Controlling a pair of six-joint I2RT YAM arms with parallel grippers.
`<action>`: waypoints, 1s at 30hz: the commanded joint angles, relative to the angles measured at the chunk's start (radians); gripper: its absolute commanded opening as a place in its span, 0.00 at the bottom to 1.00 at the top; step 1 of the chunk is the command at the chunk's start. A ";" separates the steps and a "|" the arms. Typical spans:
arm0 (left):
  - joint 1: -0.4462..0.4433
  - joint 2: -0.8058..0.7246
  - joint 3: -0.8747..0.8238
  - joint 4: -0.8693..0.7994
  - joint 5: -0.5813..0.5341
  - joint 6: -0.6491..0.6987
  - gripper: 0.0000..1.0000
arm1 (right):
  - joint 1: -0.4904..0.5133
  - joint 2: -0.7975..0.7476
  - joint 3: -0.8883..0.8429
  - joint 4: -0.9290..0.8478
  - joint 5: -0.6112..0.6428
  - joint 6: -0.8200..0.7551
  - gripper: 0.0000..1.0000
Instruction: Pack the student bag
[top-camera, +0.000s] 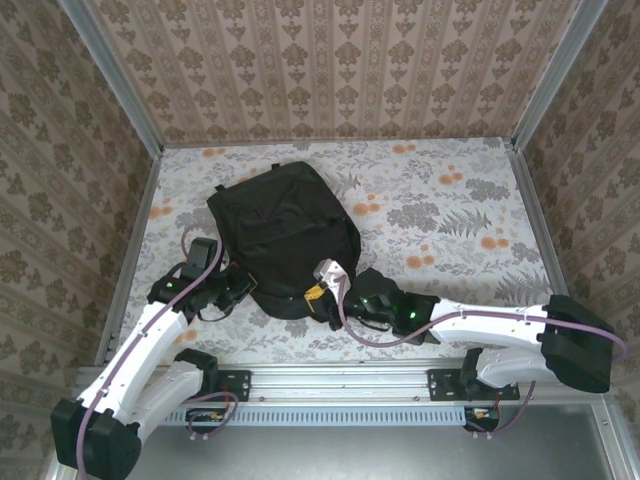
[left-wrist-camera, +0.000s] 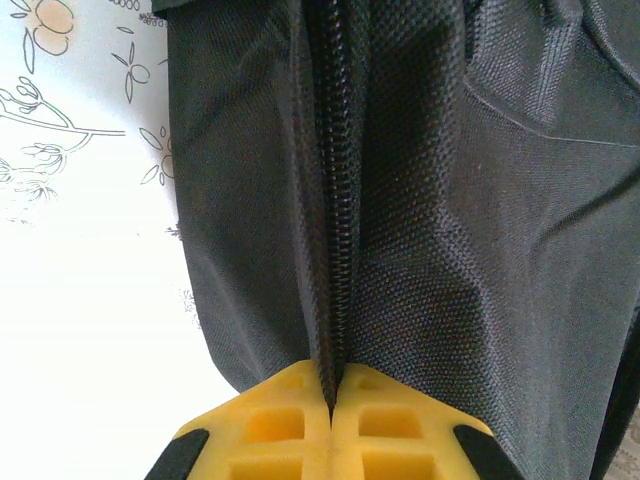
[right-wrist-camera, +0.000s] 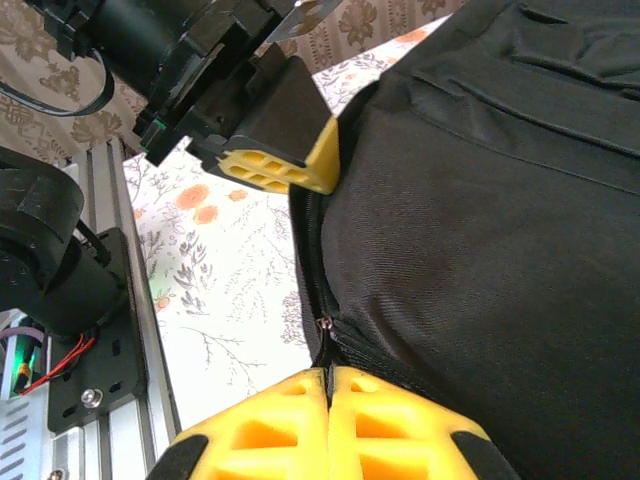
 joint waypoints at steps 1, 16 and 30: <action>0.019 -0.015 0.024 -0.047 -0.066 0.034 0.00 | -0.017 -0.068 -0.015 -0.012 0.037 -0.024 0.00; 0.020 -0.003 0.052 -0.083 -0.080 0.088 0.00 | -0.057 -0.138 -0.006 -0.102 0.010 -0.061 0.00; -0.079 0.022 0.154 -0.184 -0.072 0.111 0.45 | -0.049 -0.010 0.165 -0.267 -0.078 0.006 0.25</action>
